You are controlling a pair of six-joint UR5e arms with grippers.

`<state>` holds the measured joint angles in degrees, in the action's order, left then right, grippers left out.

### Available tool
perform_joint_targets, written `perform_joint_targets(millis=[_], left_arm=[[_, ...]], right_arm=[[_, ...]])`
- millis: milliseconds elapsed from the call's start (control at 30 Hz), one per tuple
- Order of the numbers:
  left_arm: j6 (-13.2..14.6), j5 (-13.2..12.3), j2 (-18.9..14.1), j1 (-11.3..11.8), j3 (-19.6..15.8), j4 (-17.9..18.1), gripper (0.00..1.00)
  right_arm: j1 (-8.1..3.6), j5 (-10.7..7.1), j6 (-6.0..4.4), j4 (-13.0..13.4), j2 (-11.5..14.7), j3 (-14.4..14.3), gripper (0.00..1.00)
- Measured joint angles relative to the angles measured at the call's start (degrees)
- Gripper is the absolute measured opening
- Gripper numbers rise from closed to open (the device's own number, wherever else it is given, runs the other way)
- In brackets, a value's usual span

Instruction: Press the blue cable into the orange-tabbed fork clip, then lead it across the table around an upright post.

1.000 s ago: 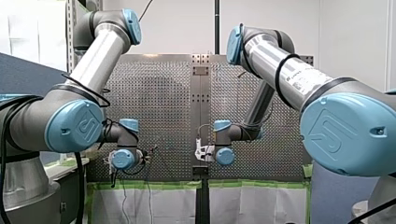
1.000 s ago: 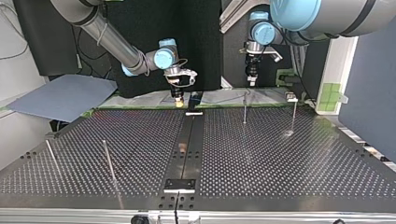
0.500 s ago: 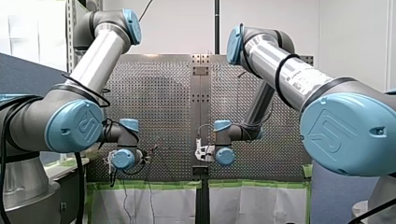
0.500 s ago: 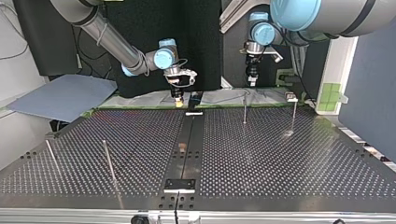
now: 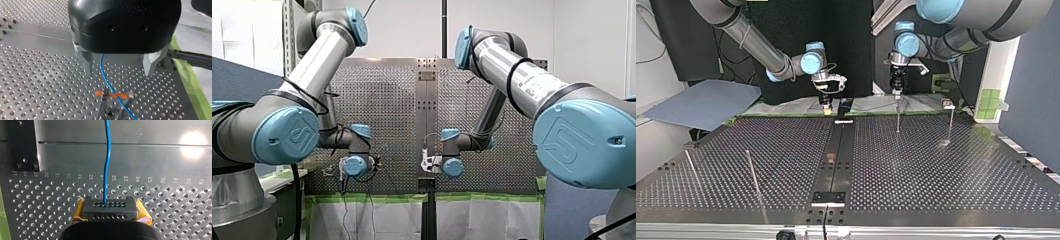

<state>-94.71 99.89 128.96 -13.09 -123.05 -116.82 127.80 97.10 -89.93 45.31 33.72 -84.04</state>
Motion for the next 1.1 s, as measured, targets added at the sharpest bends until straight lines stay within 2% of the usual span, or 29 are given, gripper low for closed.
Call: perform_joint_targets(millis=[200,333,600,900,1100], left_arm=[[-0.7,3.0,0.0,-3.0,3.1,-3.0,1.00],[-0.7,4.0,0.0,-4.3,4.9,-4.9,1.00],[-0.1,6.6,0.4,-4.6,8.8,-9.1,1.00],[0.7,8.3,3.8,-4.4,13.0,-13.6,1.00],[0.5,9.3,4.4,-4.4,15.9,-15.6,1.00]], right_arm=[[-0.03,-0.13,-0.03,0.0,0.0,0.0,0.00],[-0.08,-0.14,-0.05,0.0,0.0,0.0,0.00],[-0.09,-0.15,-0.08,0.1,0.0,0.0,0.00],[-0.07,-0.21,-0.01,0.0,0.0,0.0,0.00],[-0.05,-0.23,0.13,0.0,0.0,0.0,0.00]])
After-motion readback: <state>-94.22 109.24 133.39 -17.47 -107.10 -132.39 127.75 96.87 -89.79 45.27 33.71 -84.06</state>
